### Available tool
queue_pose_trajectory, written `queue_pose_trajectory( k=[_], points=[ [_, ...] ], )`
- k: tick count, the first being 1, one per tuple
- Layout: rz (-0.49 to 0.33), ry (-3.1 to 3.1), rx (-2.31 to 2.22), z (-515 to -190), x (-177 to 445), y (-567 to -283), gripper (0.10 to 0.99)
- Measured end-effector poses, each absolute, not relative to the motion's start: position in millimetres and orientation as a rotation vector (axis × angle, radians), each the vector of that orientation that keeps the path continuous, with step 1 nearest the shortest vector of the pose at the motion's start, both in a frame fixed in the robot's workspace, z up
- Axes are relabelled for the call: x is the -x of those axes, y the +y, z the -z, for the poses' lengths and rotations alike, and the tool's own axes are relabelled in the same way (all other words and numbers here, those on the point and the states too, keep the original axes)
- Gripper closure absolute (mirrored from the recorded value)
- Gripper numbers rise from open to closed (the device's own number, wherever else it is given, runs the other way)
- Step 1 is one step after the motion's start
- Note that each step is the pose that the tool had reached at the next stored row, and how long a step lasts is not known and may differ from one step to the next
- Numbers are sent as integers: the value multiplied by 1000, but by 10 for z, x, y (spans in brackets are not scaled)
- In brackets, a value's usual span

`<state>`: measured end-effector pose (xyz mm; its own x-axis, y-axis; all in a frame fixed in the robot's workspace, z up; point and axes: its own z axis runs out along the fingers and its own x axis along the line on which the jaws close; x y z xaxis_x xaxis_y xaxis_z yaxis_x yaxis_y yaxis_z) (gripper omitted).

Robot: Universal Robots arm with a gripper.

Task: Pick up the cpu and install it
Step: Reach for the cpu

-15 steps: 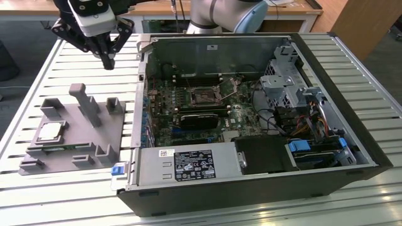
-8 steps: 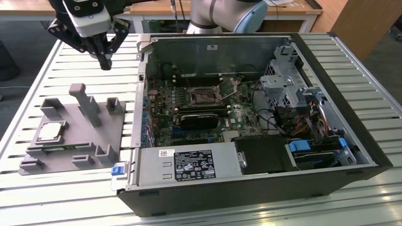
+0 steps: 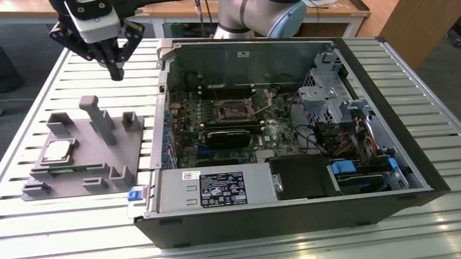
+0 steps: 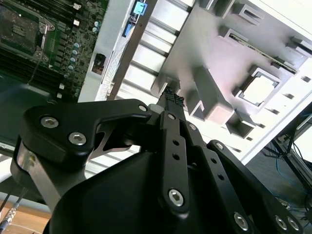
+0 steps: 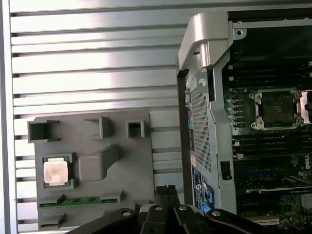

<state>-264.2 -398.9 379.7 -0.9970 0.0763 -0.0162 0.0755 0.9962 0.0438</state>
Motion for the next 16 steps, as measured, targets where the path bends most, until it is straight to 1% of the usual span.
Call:
queue_pose_trajectory(
  k=[16],
  points=[
    [-67, 3121, -118, -3788, 2818, -3990, 980]
  ],
)
